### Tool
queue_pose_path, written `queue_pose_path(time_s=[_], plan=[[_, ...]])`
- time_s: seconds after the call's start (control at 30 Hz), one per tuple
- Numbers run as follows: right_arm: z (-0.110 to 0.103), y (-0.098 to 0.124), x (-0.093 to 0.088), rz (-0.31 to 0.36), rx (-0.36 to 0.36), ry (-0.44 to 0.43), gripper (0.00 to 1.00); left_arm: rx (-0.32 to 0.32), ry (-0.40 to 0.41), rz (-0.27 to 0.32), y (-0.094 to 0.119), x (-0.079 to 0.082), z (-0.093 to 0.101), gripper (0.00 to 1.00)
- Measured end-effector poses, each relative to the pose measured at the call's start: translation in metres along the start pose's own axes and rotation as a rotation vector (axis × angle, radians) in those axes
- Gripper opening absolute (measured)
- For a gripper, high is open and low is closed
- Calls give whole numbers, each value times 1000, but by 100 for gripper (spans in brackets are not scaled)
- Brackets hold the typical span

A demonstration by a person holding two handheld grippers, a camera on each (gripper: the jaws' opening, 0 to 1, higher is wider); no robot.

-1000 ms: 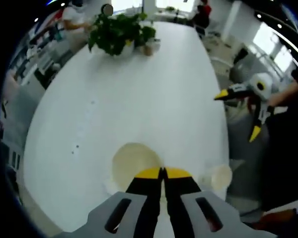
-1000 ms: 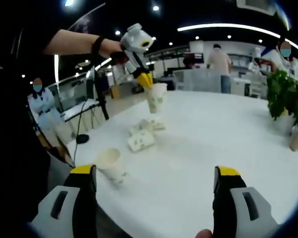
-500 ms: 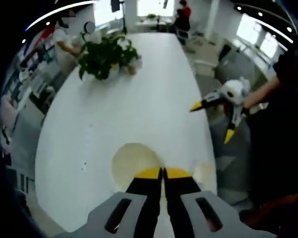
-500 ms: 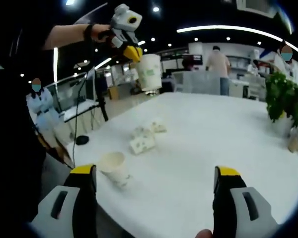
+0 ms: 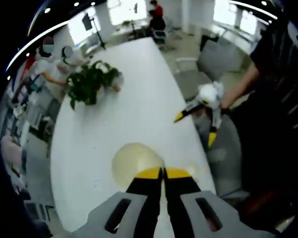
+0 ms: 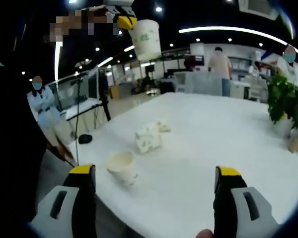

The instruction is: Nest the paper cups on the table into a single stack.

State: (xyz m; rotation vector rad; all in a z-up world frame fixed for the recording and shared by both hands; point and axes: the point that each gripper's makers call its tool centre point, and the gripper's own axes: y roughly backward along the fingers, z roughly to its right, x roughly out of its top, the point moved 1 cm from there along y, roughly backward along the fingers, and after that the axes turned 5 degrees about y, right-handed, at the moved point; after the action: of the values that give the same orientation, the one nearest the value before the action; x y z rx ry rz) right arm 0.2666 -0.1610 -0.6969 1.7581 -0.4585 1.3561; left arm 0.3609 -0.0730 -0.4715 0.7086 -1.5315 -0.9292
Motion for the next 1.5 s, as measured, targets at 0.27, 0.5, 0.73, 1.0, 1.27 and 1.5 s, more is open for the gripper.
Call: queue_pose_path(time_s=[0.27, 0.5, 0.73, 1.0, 1.27, 1.5], plan=[[0, 1, 4, 18, -10, 3, 99, -69, -68, -16, -21, -1, 36, 0], [1, 3, 4, 22, -14, 7, 99, -145, -105, -36, -52, -22, 66, 0], [4, 6, 1, 27, -21, -6, 99, -142, -213, -101, -78, -49, 78, 0], [3, 7, -4, 34, -22, -24, 99, -135, -336, -121, -105, -69, 94, 0], [3, 9, -4, 41, -19, -40, 98, -136, -334, -113, -131, -84, 105, 0], [6, 14, -7, 43, -24, -47, 98, -139, -330, -116, -147, -98, 114, 0]])
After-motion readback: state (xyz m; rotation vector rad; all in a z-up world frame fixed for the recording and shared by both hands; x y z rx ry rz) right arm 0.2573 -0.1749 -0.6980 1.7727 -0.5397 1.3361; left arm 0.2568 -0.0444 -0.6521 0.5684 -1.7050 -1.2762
